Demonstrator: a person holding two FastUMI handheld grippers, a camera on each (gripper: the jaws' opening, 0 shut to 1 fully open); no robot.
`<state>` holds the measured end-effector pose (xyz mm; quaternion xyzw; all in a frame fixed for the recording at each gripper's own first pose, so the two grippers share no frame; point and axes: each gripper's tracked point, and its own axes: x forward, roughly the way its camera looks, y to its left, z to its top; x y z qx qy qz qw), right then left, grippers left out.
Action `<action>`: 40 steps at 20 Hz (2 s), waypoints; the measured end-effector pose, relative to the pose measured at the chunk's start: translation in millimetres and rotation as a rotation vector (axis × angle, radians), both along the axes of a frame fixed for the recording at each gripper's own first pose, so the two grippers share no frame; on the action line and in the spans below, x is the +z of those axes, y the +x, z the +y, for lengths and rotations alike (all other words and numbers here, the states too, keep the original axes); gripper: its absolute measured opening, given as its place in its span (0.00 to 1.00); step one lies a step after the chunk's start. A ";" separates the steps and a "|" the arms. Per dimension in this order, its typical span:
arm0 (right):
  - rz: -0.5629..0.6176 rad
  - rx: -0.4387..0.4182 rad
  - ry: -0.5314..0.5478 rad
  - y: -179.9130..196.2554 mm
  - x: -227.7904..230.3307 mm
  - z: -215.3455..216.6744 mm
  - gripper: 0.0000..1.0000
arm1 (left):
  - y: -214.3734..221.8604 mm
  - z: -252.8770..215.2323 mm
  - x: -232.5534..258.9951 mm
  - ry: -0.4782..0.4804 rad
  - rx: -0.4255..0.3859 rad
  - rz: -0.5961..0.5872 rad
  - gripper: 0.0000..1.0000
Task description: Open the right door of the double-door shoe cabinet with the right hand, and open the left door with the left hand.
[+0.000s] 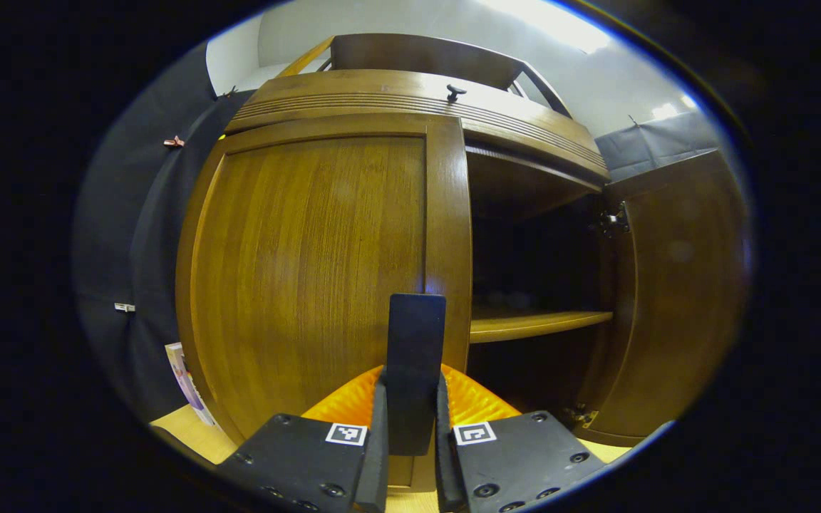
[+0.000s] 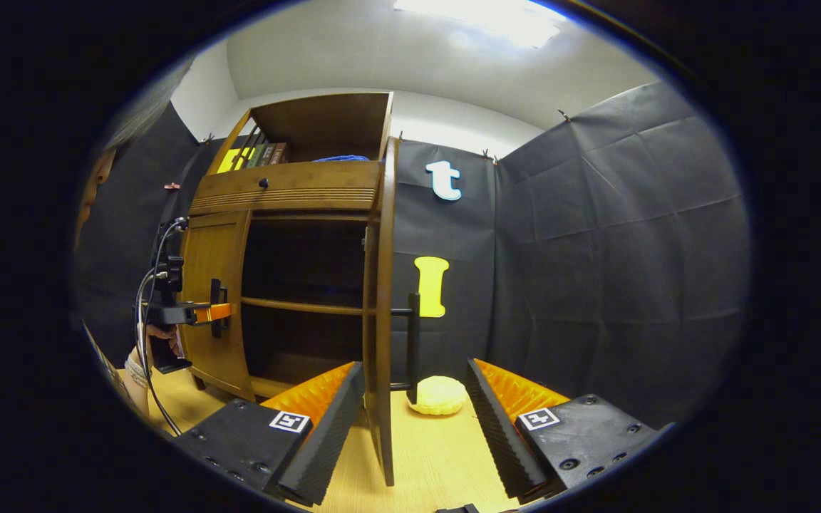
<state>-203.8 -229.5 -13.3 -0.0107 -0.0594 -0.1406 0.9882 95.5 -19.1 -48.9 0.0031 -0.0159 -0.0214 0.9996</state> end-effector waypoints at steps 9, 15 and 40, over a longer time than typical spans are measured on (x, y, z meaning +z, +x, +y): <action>0.000 0.032 -0.027 5.2 4.7 29.3 0.94 | -58.9 12.4 2.6 -0.003 -0.098 0.022 0.30; 0.008 0.054 -0.017 16.4 0.0 56.7 0.95 | -105.4 33.0 5.9 0.013 -0.143 0.024 0.30; 0.063 0.289 -0.036 104.3 -20.5 129.8 0.95 | -216.4 185.5 2.6 0.063 0.251 0.086 0.21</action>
